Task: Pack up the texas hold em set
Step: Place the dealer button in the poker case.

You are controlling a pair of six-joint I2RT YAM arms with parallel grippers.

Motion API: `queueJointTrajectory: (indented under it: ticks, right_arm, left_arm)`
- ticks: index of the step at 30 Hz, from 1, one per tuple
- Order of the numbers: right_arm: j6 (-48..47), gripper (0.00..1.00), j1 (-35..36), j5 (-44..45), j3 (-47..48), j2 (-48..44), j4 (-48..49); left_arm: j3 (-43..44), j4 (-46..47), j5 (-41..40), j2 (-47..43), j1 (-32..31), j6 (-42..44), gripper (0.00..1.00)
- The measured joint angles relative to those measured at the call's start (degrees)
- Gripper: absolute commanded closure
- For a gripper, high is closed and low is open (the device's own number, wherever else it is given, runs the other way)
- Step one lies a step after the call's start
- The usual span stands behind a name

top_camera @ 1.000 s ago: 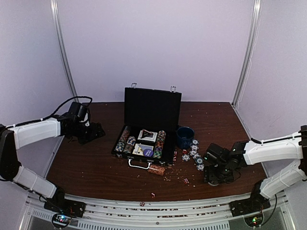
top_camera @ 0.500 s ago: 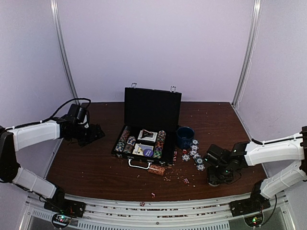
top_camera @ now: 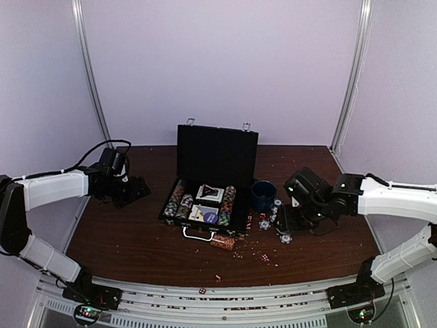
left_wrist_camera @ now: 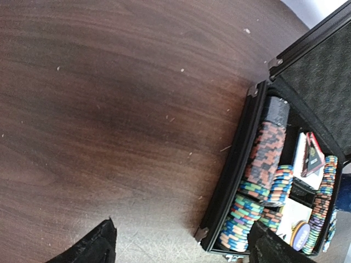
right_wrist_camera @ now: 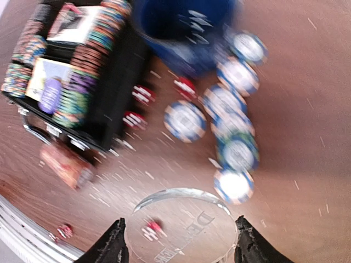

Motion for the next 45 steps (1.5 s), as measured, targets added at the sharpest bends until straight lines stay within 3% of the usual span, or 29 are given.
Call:
queueJointTrajectory:
  ticks: [8, 15, 23, 32, 45]
  right_arm:
    - [-12.1, 0.5, 0.0, -1.9, 18.8, 22.9, 5.2]
    - [-19.2, 0.51, 0.2, -4.2, 32.5, 37.2, 6.1]
    - [-24.7, 0.51, 2.0, -6.3, 46.4, 47.5, 5.3]
    - [-26.6, 0.51, 3.5, -8.8, 56.0, 54.9, 5.0]
    - [-29.0, 0.51, 3.5, -11.7, 59.6, 59.4, 3.9]
  left_arm:
    - [1.3, -0.2, -0.5, -1.2, 0.0, 0.0, 0.14]
    - [1.2, -0.1, -0.7, -4.3, 0.0, -0.4, 0.14]
    - [0.1, -0.2, -0.7, -4.7, 0.0, -1.1, 0.14]
    - [0.0, -0.2, -0.7, -4.8, 0.0, -1.2, 0.14]
    - [-0.2, -0.1, -0.7, -4.7, 0.0, -2.2, 0.14]
